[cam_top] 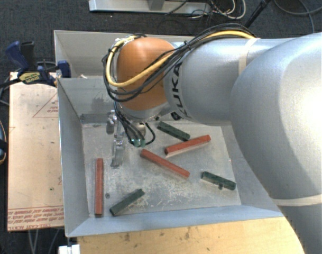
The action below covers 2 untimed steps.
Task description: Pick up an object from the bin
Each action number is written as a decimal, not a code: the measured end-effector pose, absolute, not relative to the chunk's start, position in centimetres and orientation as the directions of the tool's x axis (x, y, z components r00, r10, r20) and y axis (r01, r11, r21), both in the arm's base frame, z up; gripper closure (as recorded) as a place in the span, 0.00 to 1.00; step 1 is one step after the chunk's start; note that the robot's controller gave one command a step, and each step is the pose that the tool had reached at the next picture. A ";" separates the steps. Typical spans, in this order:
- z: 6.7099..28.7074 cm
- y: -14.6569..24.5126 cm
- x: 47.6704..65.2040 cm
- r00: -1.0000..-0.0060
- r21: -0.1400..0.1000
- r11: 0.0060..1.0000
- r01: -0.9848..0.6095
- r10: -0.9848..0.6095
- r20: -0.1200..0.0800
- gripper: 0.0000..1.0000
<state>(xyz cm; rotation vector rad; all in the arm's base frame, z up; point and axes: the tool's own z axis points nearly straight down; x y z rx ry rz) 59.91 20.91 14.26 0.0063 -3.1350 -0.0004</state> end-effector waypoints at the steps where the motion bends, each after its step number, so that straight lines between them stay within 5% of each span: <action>1: 14.7 20.9 60.1 -1.000 0.002 1.000 -0.001 -0.001 0.000 0.00; 2: 15.0 18.3 58.5 -0.994 0.003 0.994 -0.110 -0.110 -0.001 0.00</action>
Offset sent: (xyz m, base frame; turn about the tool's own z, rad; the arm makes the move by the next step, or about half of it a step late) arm -0.0540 -0.1081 0.0145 -0.3649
